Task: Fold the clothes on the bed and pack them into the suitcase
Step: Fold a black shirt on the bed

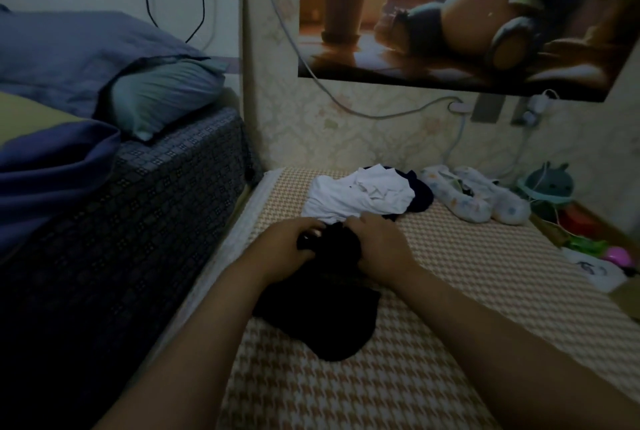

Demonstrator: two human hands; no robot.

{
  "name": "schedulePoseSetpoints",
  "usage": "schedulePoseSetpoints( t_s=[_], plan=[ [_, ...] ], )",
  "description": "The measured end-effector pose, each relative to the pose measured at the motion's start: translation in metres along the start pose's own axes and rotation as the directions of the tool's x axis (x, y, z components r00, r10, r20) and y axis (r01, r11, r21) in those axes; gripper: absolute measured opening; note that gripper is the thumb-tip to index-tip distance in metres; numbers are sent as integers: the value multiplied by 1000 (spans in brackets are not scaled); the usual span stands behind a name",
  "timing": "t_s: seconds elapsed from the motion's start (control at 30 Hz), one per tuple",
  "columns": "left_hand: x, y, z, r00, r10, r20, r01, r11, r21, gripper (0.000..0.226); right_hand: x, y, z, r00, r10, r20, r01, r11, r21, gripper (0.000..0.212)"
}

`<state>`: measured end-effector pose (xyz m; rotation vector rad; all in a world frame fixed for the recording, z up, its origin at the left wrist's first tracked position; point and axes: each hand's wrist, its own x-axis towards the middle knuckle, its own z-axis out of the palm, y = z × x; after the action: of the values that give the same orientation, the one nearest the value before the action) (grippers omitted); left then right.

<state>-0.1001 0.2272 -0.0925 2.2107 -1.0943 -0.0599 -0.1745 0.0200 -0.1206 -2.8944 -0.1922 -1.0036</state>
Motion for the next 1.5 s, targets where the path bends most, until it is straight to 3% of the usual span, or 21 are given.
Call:
schedulePoseSetpoints(
  t_s=[0.1,0.13,0.23,0.27,0.33,0.4,0.5,0.57,0.63,0.7,0.77,0.83,0.9,0.93,1.0,1.07,1.17,1.2,1.27,1.4,1.5],
  plan=[
    [-5,7,13,993,-116,37,108,980,167,80,-32,31,-43,975,162,-152,-189,963,-189,12],
    [-5,7,22,979,-175,104,161,977,137,88,-46,42,-53,959,242,-148,-274,924,-266,23],
    [-8,15,49,926,-245,286,196,962,191,85,-88,56,-66,843,505,186,-348,775,-528,81],
    [-6,16,59,928,-243,281,178,955,238,77,-99,57,-66,752,557,353,-346,789,-507,86],
    [-4,25,71,944,-276,178,212,926,313,67,-112,47,-73,577,582,573,-560,792,-241,63],
    [1,24,78,968,-250,29,218,891,399,57,-117,44,-77,611,536,583,-646,763,-25,48],
    [9,28,79,982,-174,-79,191,884,427,23,-119,51,-72,686,487,540,-523,847,-98,68],
    [16,41,68,977,-32,-213,97,948,304,23,-117,54,-72,719,477,506,-468,870,-156,46],
    [22,51,49,891,180,-418,-53,953,297,29,-110,53,-75,847,441,299,-411,898,-160,23],
    [26,54,39,801,277,-530,-54,916,398,26,-105,54,-80,916,395,70,-371,900,-227,29],
    [23,48,37,865,141,-481,144,850,507,23,-104,58,-81,895,430,122,-398,890,-221,26],
    [17,33,43,926,-221,-307,367,722,587,19,-109,59,-76,778,533,333,-535,840,-96,30],
    [10,19,50,817,-575,-44,508,682,526,30,-110,56,-75,610,614,500,-745,660,97,47],
    [9,15,53,766,-642,36,554,687,470,37,-109,57,-74,598,626,500,-775,610,163,43],
    [11,15,55,803,-595,-26,550,725,415,37,-105,62,-72,617,649,445,-762,635,128,15],
    [17,27,54,887,-438,-149,459,797,393,23,-99,55,-76,631,647,427,-748,653,115,31],
    [21,43,60,977,-151,-152,194,924,328,20,-91,42,-83,643,607,467,-766,509,394,47],
    [23,46,66,991,-43,-127,74,964,253,26,-87,36,-90,649,559,516,-760,465,453,47],
    [24,53,77,987,152,-51,-144,980,140,41,-85,25,-104,645,346,681,-739,507,443,47],
    [23,63,98,971,123,206,-138,988,61,68,-100,10,-118,408,30,912,-743,592,313,33],
    [16,51,111,909,13,418,-114,969,218,70,-113,13,-117,414,175,893,-803,533,267,11]
  ],
)
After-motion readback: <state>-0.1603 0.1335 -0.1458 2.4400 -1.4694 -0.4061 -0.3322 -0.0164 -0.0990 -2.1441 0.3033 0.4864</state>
